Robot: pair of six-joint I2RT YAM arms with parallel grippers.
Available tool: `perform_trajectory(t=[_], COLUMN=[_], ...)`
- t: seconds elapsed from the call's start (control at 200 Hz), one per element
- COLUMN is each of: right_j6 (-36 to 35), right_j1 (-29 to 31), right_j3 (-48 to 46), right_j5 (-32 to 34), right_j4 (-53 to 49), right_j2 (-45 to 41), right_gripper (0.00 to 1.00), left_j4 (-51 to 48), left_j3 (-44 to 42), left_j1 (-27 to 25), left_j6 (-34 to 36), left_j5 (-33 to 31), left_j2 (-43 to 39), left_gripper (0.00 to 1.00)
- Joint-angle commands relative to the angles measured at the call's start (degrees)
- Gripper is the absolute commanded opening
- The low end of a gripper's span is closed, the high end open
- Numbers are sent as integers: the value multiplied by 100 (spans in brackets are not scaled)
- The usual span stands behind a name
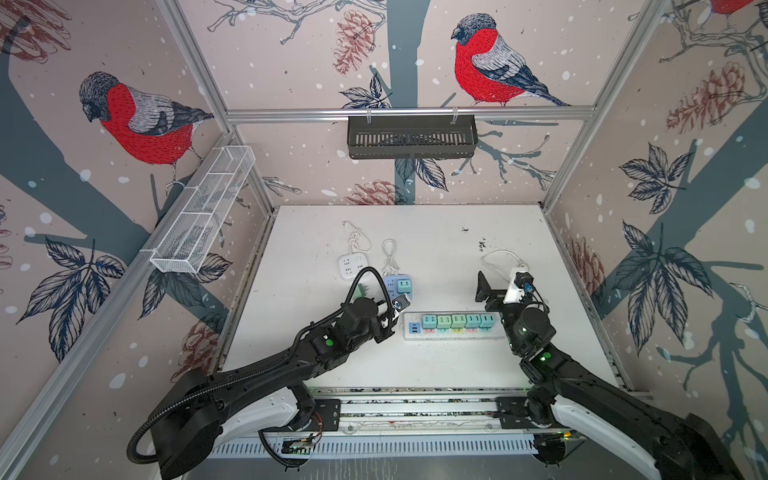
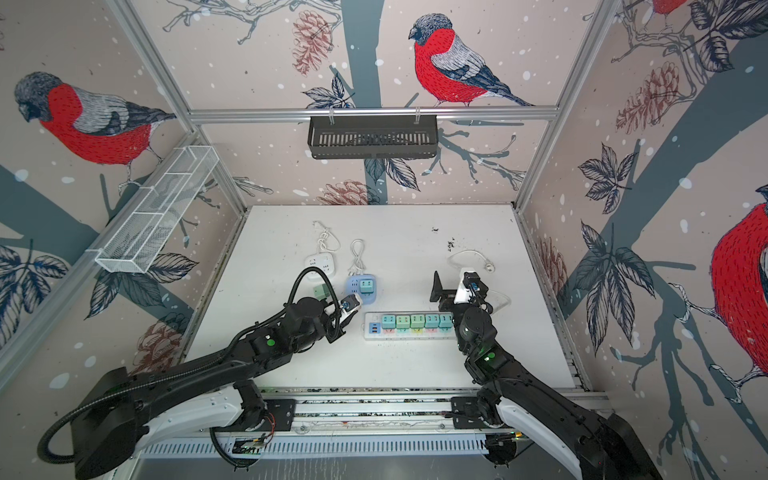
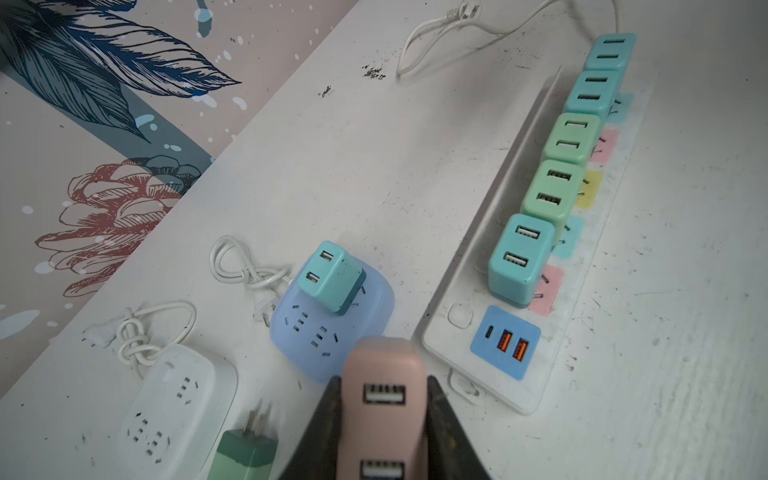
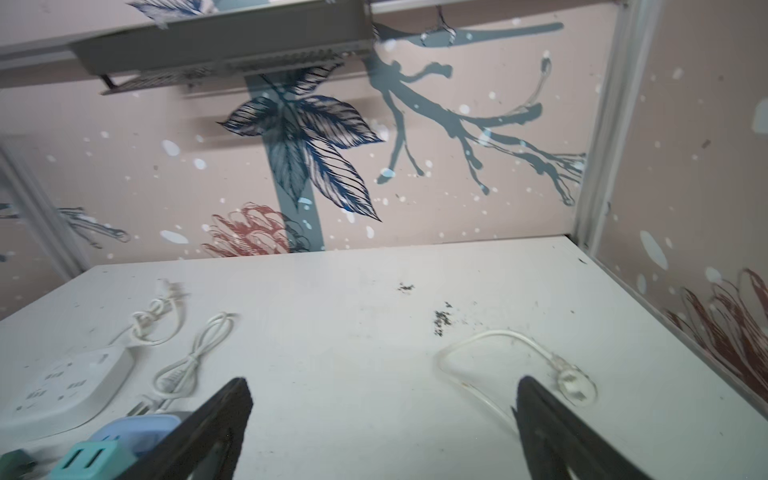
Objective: Insert the plug
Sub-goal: 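Open the right gripper and withdraw it while the left gripper carries the pink adapter, then carry the pink adapter with the left gripper over the light-blue socket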
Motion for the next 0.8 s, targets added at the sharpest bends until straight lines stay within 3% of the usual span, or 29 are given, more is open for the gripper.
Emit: perform_trajectory(t=[0.0,0.19,0.48,0.796], right_j6=[639,910,1108,1161], right_j1=[-262,-561,-867,-993], right_j3=[35,-82,133,57], right_j5=[237,190,-180,-371], right_j4=[-58,37,-181,-163], right_j2=[256,292,615,500], right_gripper=[100,100,100,100], left_j4=[68,-77,-449,-1305], left_j3=[121,292,701,1508], left_j1=[-4,75,841,1878], left_j6=[385,855,1436,3110], left_j5=[-147,-319,276,1989], left_j2=[162,522,1032,1826], left_gripper=[0,0,0,0])
